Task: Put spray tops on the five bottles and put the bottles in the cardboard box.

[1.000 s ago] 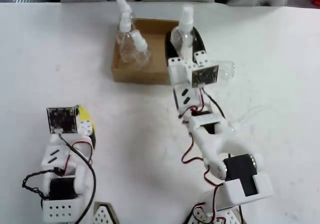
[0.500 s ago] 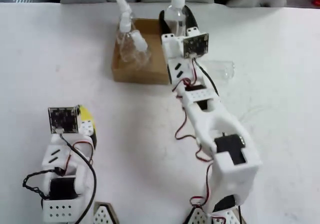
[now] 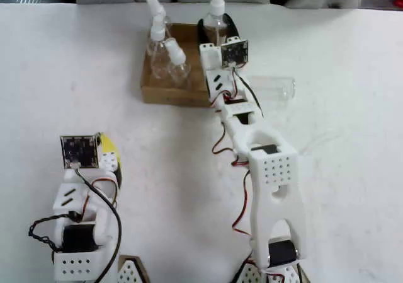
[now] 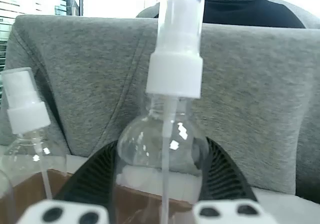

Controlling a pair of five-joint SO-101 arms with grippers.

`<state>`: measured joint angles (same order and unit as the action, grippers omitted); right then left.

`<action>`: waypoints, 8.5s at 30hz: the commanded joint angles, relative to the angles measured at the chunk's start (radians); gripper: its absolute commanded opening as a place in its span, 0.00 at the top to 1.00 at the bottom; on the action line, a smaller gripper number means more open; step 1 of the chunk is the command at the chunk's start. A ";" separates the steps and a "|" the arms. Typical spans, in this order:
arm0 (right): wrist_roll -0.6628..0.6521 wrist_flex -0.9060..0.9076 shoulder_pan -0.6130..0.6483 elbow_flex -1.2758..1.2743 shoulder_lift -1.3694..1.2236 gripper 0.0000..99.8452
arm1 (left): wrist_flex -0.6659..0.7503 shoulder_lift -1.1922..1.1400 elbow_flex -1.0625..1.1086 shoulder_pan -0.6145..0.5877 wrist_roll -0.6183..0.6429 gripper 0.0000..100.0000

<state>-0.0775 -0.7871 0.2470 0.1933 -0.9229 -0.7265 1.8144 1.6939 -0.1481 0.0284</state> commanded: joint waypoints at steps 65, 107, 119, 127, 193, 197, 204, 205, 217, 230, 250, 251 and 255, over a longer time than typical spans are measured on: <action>0.008 0.252 -0.010 0.586 -0.320 0.98 | 0.020 0.007 0.000 0.015 -0.009 0.98; 0.012 0.469 -0.015 0.578 -0.271 0.77 | 0.020 0.007 0.000 0.013 -0.009 0.98; 0.121 0.636 -0.025 0.577 -0.214 0.70 | 0.020 0.007 0.000 0.012 -0.009 0.98; 0.121 0.636 -0.035 0.583 -0.211 0.70 | 0.020 0.007 0.000 0.012 -0.009 0.98; 0.150 0.584 -0.209 0.160 0.271 0.98 | 0.034 0.007 0.000 0.010 -0.011 0.98; 0.149 0.446 -0.209 -0.120 0.473 0.98 | 0.034 0.007 0.000 0.008 -0.011 0.98; 0.149 0.387 -0.228 -0.523 0.826 0.98 | 0.034 0.007 0.000 0.008 -0.011 0.98; 0.149 0.387 -0.236 -0.572 0.874 0.98 | 0.034 0.007 0.000 0.008 -0.011 0.98; 0.147 0.394 -0.314 -1.099 1.397 0.98 | 0.031 0.007 0.000 0.008 -0.011 0.98; -0.031 0.736 -0.306 -1.485 1.827 0.98 | 0.026 0.007 0.000 0.008 -0.011 0.98; -0.273 1.586 -0.232 -1.550 2.029 0.98 | 0.025 0.007 0.000 0.007 -0.011 0.98; -0.281 1.567 -0.232 -1.571 2.017 0.98 | 0.025 0.007 0.000 0.007 -0.011 0.98; -0.341 1.540 -0.237 -1.608 1.974 0.98 | 0.025 0.007 0.000 0.007 -0.011 0.98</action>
<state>-0.3859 0.7795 0.0061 -1.4162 1.0717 -0.7204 1.8144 1.6939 -0.1481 0.0284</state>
